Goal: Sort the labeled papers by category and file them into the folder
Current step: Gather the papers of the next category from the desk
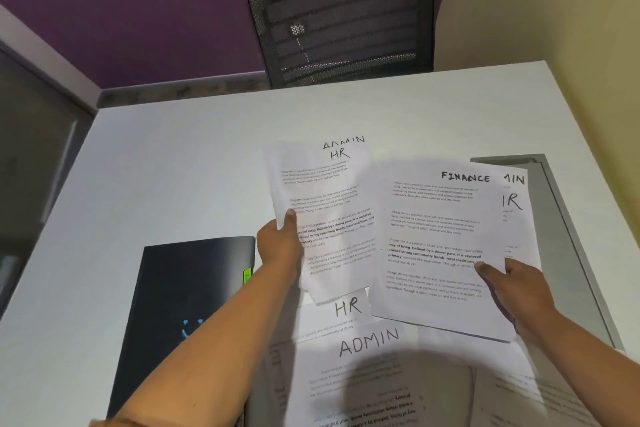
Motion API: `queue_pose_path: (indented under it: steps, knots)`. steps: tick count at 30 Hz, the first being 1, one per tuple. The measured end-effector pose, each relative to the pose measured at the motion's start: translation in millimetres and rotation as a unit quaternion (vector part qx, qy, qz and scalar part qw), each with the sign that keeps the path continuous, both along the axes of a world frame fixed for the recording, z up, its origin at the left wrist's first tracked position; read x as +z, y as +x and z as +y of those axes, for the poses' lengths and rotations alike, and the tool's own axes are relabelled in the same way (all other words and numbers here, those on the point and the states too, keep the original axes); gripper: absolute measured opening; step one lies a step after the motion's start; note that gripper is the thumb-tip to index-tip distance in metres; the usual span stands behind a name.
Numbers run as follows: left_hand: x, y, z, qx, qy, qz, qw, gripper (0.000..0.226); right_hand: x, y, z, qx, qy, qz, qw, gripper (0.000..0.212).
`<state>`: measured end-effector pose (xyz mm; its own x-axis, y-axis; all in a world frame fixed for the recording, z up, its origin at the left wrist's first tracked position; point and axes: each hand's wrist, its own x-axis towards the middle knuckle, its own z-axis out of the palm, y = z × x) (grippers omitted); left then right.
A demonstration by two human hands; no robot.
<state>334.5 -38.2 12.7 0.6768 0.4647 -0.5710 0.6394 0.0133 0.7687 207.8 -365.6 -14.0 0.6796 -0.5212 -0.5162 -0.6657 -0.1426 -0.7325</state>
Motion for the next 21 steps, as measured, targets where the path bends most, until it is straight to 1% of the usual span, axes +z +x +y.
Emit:
queue_pose_path:
  steps: [1, 2, 3, 4, 5, 6, 7, 9, 10, 11, 14, 15, 18, 19, 21]
  knots:
    - [-0.9, 0.8, 1.0, 0.005, 0.024, -0.007, 1.000, 0.021, -0.5, 0.2, -0.2, 0.002, -0.002, -0.001, 1.000, 0.012]
    - [-0.7, 1.2, 1.4, -0.004, 0.090, -0.021, 0.996, 0.021, -0.4, 0.3, -0.4, 0.006, -0.006, -0.001, 1.000, 0.012]
    - [0.8, 0.9, 1.2, -0.021, 0.198, -0.035, 0.979, 0.021, -0.1, 0.5, -0.4, 0.010, -0.010, -0.002, 1.000, 0.015]
    - [2.6, -0.3, 0.5, -0.041, 0.308, -0.036, 0.950, 0.026, 1.0, 0.7, -0.1, 0.014, -0.015, -0.002, 1.000, 0.021]
    - [4.7, -2.4, -2.2, -0.065, 0.381, -0.031, 0.922, 0.034, 1.2, 0.7, -0.1, 0.016, -0.018, -0.002, 1.000, 0.024]
    - [5.7, -5.7, -6.3, -0.096, 0.405, -0.006, 0.909, 0.040, 1.4, 0.8, 0.2, 0.020, -0.021, -0.003, 1.000, 0.023]
    - [3.1, -8.8, -11.1, -0.128, 0.395, 0.034, 0.909, 0.048, 1.3, 0.7, 0.5, 0.023, -0.025, -0.004, 0.999, 0.020]
    - [1.7, -14.9, -22.1, -0.159, 0.334, 0.133, 0.920, 0.067, 1.2, 0.8, 0.9, 0.027, -0.032, -0.002, 0.999, 0.012]
    - [-0.3, -16.8, -26.2, -0.161, 0.307, 0.160, 0.924, 0.073, 0.4, 0.6, 0.7, 0.027, -0.034, 0.000, 0.999, 0.012]
    - [-3.5, -16.6, -28.5, -0.160, 0.286, 0.166, 0.930, 0.075, -0.9, 0.2, 0.3, 0.027, -0.036, 0.004, 0.999, 0.013]
    - [-11.4, -11.4, -29.8, -0.114, 0.213, 0.148, 0.959, 0.069, -2.1, -0.2, -0.7, 0.025, -0.038, 0.012, 0.999, 0.014]
    - [-13.4, -9.6, -28.7, -0.099, 0.184, 0.139, 0.968, 0.061, -2.8, -0.4, -1.3, 0.023, -0.039, 0.013, 0.999, 0.014]
    - [-13.6, -8.9, -23.3, -0.095, 0.107, 0.072, 0.987, 0.018, -3.6, 0.1, -1.3, 0.022, -0.039, 0.014, 0.999, 0.015]
    - [-10.1, -8.0, -22.1, -0.081, 0.086, 0.046, 0.992, 0.011, -4.0, 0.3, -1.4, 0.022, -0.040, 0.014, 0.999, 0.016]
    - [-7.0, -3.2, -17.2, -0.051, 0.067, 0.015, 0.996, 0.021, -5.1, 0.2, -1.8, 0.020, -0.040, 0.015, 0.999, 0.016]
